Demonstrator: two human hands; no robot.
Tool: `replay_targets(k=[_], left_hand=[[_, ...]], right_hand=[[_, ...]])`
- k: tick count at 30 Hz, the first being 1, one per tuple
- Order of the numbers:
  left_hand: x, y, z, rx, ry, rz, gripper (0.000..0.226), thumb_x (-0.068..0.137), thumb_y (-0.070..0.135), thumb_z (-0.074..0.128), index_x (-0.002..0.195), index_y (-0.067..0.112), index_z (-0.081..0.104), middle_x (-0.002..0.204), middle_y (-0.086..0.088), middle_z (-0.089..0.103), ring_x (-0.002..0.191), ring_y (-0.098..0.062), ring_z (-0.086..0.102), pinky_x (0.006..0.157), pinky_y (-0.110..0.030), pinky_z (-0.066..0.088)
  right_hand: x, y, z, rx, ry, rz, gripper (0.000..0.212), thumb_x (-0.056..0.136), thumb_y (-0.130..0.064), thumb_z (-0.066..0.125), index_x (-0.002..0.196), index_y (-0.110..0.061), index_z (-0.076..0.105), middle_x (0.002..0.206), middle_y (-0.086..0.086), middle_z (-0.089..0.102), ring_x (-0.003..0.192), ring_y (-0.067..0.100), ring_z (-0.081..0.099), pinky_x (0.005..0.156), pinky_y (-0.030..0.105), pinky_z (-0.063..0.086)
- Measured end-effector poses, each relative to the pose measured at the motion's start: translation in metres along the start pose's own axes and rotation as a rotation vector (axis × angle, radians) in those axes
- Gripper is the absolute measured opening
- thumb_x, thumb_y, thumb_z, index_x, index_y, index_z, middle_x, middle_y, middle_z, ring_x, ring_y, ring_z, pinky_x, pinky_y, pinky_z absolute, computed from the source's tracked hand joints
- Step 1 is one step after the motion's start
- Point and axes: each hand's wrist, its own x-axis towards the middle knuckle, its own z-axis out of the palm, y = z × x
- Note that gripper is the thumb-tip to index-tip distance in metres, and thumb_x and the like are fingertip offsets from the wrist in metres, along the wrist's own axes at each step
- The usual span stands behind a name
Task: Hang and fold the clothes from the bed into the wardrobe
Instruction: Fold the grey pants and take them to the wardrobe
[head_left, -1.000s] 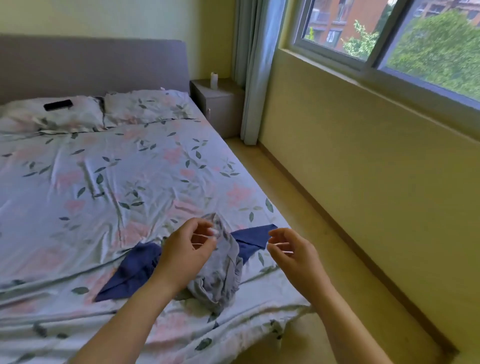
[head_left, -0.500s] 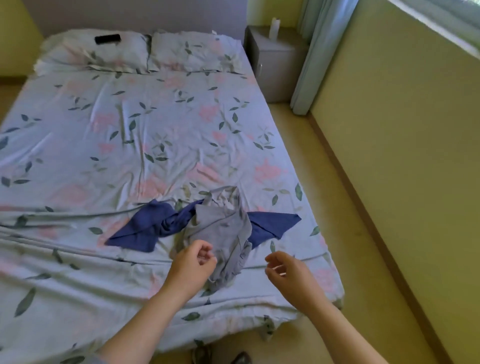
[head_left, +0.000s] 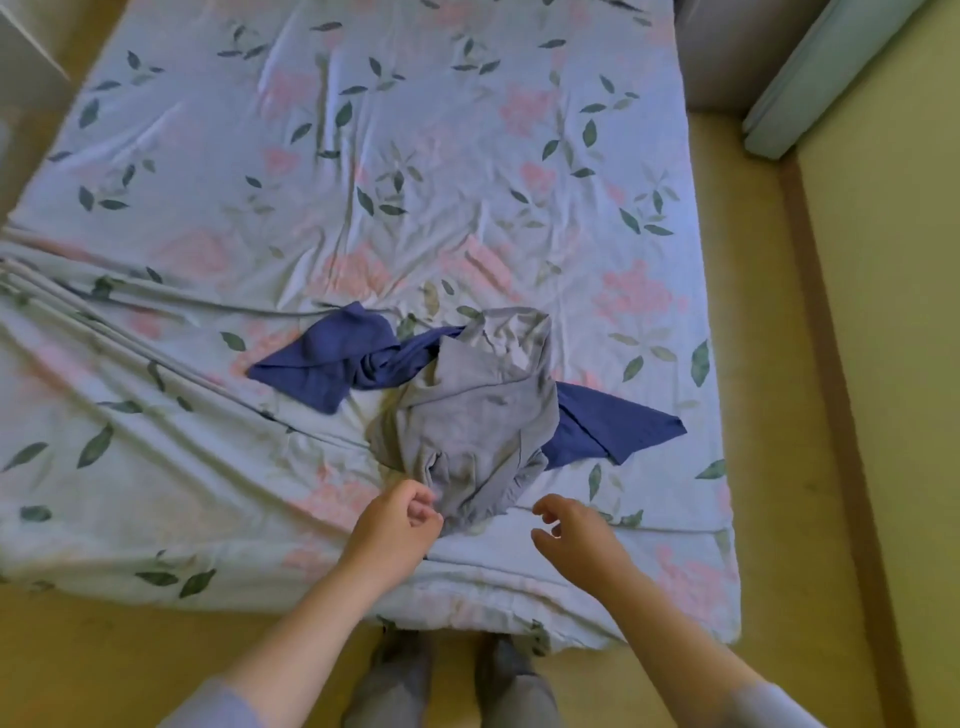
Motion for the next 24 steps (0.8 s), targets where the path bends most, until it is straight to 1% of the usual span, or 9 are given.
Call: replay_targets(k=[4, 10, 15, 18, 20, 21, 22, 23, 24], left_hand=[[0.017, -0.017, 0.016, -0.009, 0.039, -0.064, 0.011, 0.092, 0.024, 0.06, 0.101, 0.028, 0.056, 0.092, 0.014, 0.059, 0.083, 0.001, 0.056, 0.063, -0.01, 0.039], [0.041, -0.043, 0.032, -0.022, 0.065, -0.139, 0.013, 0.092, 0.023, 0.06, 0.104, 0.026, 0.056, 0.093, 0.014, 0.057, 0.085, 0.001, 0.055, 0.068, -0.013, 0.041], [0.051, -0.067, 0.04, -0.041, 0.069, -0.169, 0.015, 0.091, 0.023, 0.06, 0.105, 0.027, 0.057, 0.095, 0.015, 0.058, 0.085, 0.0, 0.055, 0.066, -0.015, 0.041], [0.053, -0.079, 0.045, -0.046, 0.069, -0.188, 0.015, 0.092, 0.022, 0.059, 0.107, 0.026, 0.058, 0.096, 0.012, 0.059, 0.086, -0.002, 0.056, 0.066, -0.016, 0.041], [0.053, -0.084, 0.047, -0.055, 0.064, -0.196, 0.015, 0.092, 0.022, 0.06, 0.107, 0.025, 0.058, 0.096, 0.01, 0.059, 0.087, -0.004, 0.057, 0.067, -0.018, 0.043], [0.052, -0.085, 0.048, -0.056, 0.061, -0.2, 0.015, 0.092, 0.022, 0.06, 0.106, 0.025, 0.058, 0.097, 0.009, 0.06, 0.088, -0.005, 0.057, 0.068, -0.019, 0.044], [0.05, -0.086, 0.049, -0.055, 0.059, -0.202, 0.014, 0.092, 0.023, 0.06, 0.106, 0.026, 0.058, 0.097, 0.008, 0.06, 0.088, -0.005, 0.057, 0.069, -0.019, 0.045], [0.049, -0.087, 0.05, -0.056, 0.057, -0.203, 0.014, 0.092, 0.022, 0.06, 0.105, 0.026, 0.058, 0.097, 0.008, 0.06, 0.087, -0.005, 0.058, 0.07, -0.02, 0.046], [0.048, -0.086, 0.05, -0.058, 0.055, -0.204, 0.014, 0.092, 0.022, 0.06, 0.105, 0.026, 0.058, 0.097, 0.008, 0.06, 0.087, -0.005, 0.058, 0.071, -0.021, 0.047]], right_hand=[[0.048, 0.008, 0.011, -0.075, -0.099, -0.029, 0.043, 0.095, -0.031, 0.054, 0.137, -0.022, 0.047, 0.133, 0.004, 0.058, 0.116, 0.023, 0.057, 0.091, 0.03, 0.045], [0.101, 0.016, 0.047, -0.123, -0.249, -0.048, 0.062, 0.096, -0.03, 0.054, 0.151, -0.026, 0.026, 0.141, 0.01, 0.053, 0.126, 0.027, 0.052, 0.1, 0.035, 0.045], [0.126, 0.023, 0.075, -0.094, -0.282, -0.003, 0.08, 0.096, -0.027, 0.056, 0.157, -0.028, 0.004, 0.141, 0.011, 0.053, 0.124, 0.028, 0.053, 0.099, 0.033, 0.043], [0.135, 0.024, 0.085, -0.066, -0.245, -0.002, 0.084, 0.095, -0.025, 0.056, 0.157, -0.029, -0.001, 0.14, 0.01, 0.052, 0.12, 0.029, 0.055, 0.094, 0.033, 0.044], [0.139, 0.024, 0.09, -0.044, -0.212, -0.002, 0.08, 0.094, -0.022, 0.056, 0.157, -0.028, 0.006, 0.137, 0.009, 0.053, 0.115, 0.029, 0.056, 0.087, 0.031, 0.044], [0.141, 0.024, 0.09, -0.041, -0.183, 0.0, 0.074, 0.093, -0.02, 0.056, 0.156, -0.026, 0.016, 0.134, 0.009, 0.056, 0.113, 0.029, 0.057, 0.084, 0.03, 0.044], [0.143, 0.024, 0.09, -0.045, -0.138, -0.002, 0.064, 0.092, -0.017, 0.056, 0.151, -0.021, 0.031, 0.127, 0.01, 0.06, 0.109, 0.029, 0.059, 0.081, 0.029, 0.045], [0.145, 0.024, 0.087, -0.05, -0.081, -0.003, 0.05, 0.091, -0.015, 0.056, 0.14, -0.016, 0.047, 0.114, 0.011, 0.065, 0.1, 0.029, 0.061, 0.076, 0.028, 0.046], [0.146, 0.023, 0.084, -0.041, -0.018, 0.001, 0.035, 0.089, -0.011, 0.056, 0.123, -0.011, 0.06, 0.098, 0.011, 0.066, 0.089, 0.029, 0.06, 0.07, 0.028, 0.044]])
